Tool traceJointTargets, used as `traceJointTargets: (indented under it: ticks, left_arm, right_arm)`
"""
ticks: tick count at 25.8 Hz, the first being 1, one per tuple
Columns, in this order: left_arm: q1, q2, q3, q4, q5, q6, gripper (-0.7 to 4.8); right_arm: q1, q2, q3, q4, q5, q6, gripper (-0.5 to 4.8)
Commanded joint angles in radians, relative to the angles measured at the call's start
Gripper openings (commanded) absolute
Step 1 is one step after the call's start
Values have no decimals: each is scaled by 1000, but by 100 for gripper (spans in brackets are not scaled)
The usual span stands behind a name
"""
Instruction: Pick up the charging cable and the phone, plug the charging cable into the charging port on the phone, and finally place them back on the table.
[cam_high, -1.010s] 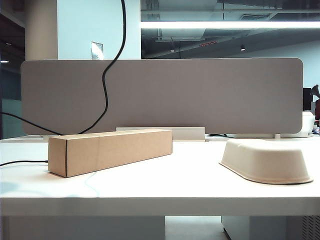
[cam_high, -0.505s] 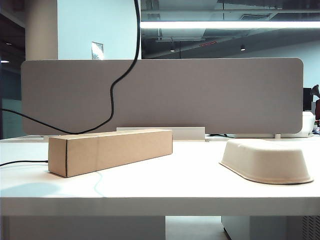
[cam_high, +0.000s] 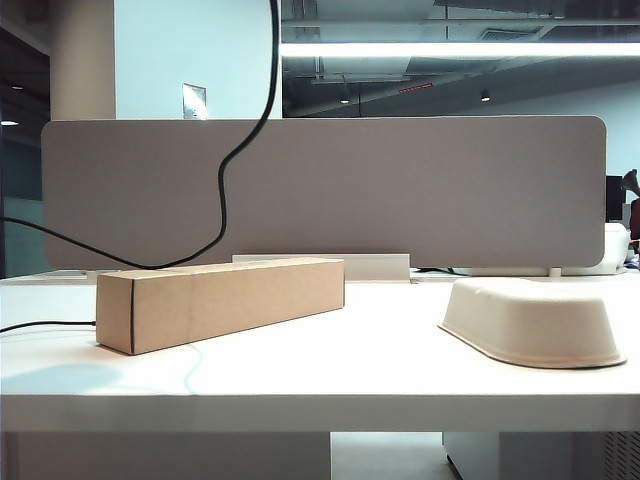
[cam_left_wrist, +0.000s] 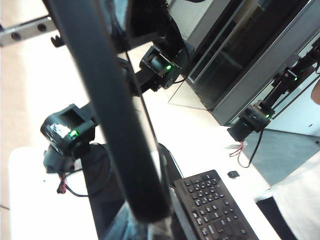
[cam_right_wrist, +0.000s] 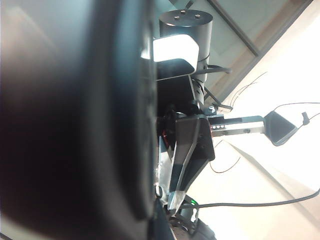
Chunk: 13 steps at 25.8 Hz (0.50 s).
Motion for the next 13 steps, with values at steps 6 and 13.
traceJointTargets:
  ticks: [6, 13]
  left_arm:
    - [-2, -5, 2, -59, 7, 11, -6]
    - [-2, 24, 2, -63, 0, 11, -6]
  right_arm:
    - [-2, 12, 10, 20, 39, -51, -8]
    - [-2, 11, 10, 26, 13, -49, -8]
